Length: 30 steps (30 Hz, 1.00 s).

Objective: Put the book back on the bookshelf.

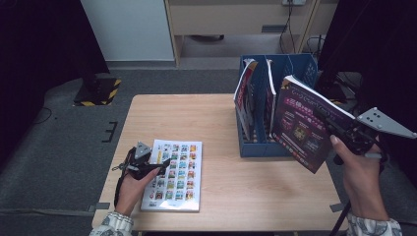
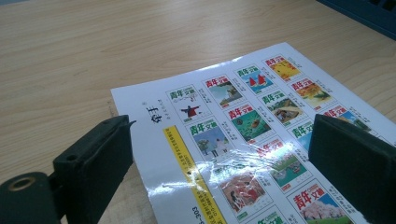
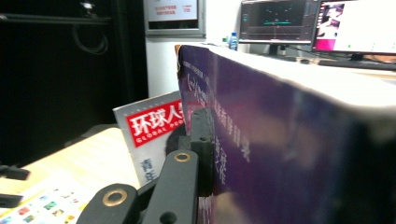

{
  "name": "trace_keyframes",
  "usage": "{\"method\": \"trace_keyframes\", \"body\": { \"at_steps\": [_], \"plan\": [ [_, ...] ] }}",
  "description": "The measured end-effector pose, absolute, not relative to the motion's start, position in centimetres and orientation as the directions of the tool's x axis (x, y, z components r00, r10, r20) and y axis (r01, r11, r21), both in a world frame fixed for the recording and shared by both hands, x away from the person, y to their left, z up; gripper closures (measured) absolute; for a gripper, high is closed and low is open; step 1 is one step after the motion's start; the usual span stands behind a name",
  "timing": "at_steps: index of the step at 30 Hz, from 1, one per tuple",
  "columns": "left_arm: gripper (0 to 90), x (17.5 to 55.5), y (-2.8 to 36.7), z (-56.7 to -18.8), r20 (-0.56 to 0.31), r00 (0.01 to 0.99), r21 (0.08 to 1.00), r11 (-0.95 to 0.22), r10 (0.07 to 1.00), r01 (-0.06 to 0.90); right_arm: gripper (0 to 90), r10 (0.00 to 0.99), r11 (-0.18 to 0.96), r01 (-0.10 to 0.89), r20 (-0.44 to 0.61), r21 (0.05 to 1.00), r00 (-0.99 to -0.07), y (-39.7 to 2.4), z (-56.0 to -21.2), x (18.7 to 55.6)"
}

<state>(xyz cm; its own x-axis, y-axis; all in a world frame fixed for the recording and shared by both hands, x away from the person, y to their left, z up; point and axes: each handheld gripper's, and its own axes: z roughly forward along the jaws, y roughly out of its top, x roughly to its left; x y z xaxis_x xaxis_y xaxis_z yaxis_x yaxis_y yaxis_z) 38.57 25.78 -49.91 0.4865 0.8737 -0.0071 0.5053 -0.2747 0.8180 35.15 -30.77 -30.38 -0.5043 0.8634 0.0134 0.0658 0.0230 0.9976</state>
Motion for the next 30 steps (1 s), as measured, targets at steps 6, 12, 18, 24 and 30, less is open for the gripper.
{"method": "trace_keyframes", "body": {
  "at_steps": [6,12,18,24,30],
  "plan": [
    [6.1,38.5,25.9,-49.8,-0.008,0.483,0.821,-0.27,0.876,0.503,84.2,0.888,0.034,0.073,0.004,0.997,-0.46,-31.0,-30.2,36.1],
    [6.1,38.5,25.9,-49.8,-0.005,0.481,0.821,-0.271,0.877,0.503,84.2,0.904,0.035,0.086,0.005,0.996,-0.427,-30.8,-30.0,37.4],
    [6.1,38.5,25.8,-49.8,-0.004,0.484,0.82,-0.274,0.875,0.502,84.1,0.927,0.028,0.108,0.015,0.994,-0.375,-30.1,-29.8,39.2],
    [6.1,38.5,25.9,-49.8,-0.005,0.482,0.821,-0.272,0.876,0.502,84.1,0.942,0.038,0.118,0.005,0.992,-0.337,-29.1,-29.6,41.1],
    [6.1,38.6,25.8,-49.9,-0.001,0.487,0.817,-0.28,0.874,0.504,84.1,0.953,0.024,0.13,0.017,0.991,-0.302,-28.3,-29.6,43.3]
  ]
}}
